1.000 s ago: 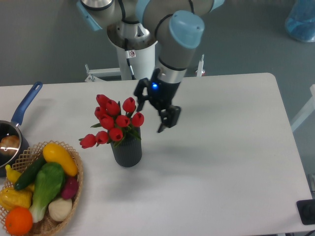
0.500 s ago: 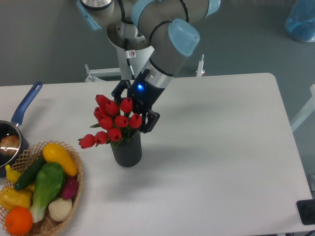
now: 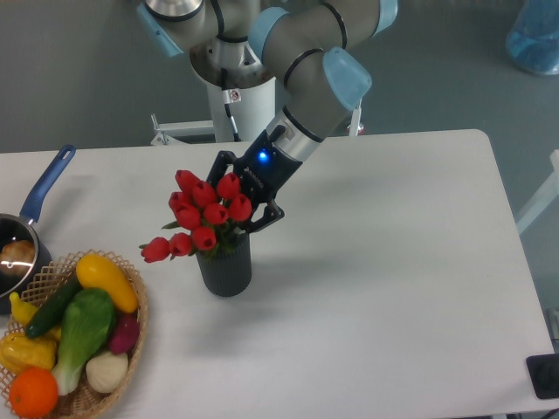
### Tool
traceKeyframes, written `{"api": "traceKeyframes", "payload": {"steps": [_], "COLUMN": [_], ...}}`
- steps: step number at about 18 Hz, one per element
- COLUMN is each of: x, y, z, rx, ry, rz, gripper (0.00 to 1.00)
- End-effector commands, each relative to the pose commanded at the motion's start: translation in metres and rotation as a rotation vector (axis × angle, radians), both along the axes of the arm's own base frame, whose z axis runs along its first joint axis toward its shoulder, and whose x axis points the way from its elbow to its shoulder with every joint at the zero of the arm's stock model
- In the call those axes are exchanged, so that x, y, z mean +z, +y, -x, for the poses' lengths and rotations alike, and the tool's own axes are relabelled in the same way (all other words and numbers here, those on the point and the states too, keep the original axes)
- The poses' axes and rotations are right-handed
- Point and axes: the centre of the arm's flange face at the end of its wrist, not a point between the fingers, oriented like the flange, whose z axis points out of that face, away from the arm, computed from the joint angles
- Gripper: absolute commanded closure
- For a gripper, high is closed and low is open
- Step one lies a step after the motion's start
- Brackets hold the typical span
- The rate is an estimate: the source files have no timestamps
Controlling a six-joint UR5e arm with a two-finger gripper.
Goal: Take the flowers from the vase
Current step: 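Close the gripper around the tulip stems above the vase rim, then lift the gripped tulips straight up out of the black vase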
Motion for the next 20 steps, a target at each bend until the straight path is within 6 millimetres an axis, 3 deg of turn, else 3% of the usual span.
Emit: {"api": "traceKeyframes", "payload": {"steps": [6, 12, 16, 20], "x": [0.035, 0.094, 0.140, 0.171], "y": [-0.003, -0.008, -0.006, -0.016], "z": [-0.006, -0.019, -0.018, -0.006], "rx": [0.039, 0.103, 0.157, 0.213], "ry": [-0.010, -0.023, -0.057, -0.097], "rz": [-0.054, -0.118, -0.165, -0.225], "gripper": [1.00, 1.00, 1.00, 1.00]}}
